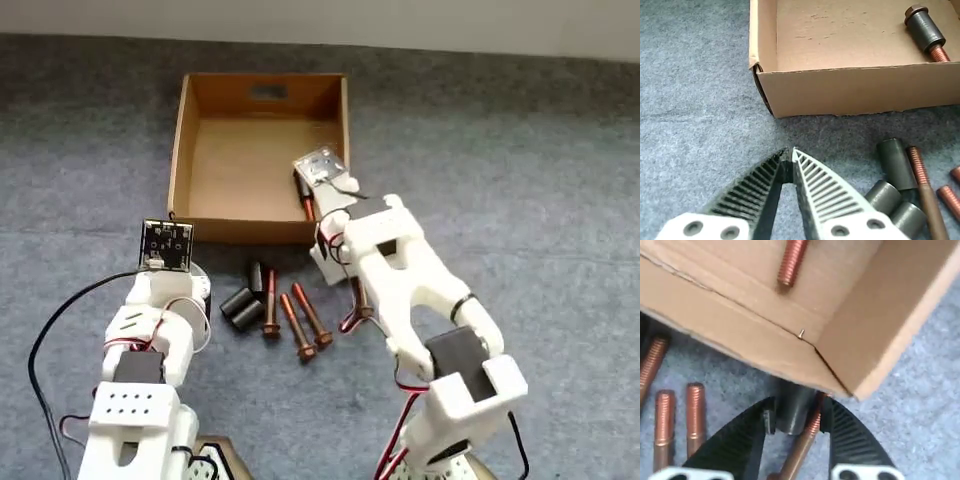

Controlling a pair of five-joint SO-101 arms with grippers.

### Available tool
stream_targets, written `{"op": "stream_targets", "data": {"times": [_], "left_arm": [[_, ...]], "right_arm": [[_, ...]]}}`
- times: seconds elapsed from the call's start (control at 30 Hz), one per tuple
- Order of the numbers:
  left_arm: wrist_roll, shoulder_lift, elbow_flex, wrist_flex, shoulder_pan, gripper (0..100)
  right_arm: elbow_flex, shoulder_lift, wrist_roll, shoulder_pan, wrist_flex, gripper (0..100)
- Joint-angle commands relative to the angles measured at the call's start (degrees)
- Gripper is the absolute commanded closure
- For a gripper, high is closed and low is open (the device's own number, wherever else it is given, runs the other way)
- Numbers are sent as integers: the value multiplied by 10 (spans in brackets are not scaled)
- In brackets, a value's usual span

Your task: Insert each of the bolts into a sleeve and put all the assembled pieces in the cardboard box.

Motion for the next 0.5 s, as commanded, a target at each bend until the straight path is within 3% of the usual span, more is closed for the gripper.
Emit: {"op": "stream_targets", "data": {"times": [0.0,0.23,0.47], "left_arm": [[-4,1,-2,-13,5,973],[-4,1,-2,-13,5,973],[-4,1,-2,-13,5,973]], "right_arm": [[-2,6,8,-6,-19,847],[4,15,47,-27,-15,856],[3,14,73,-43,-15,995]]}}
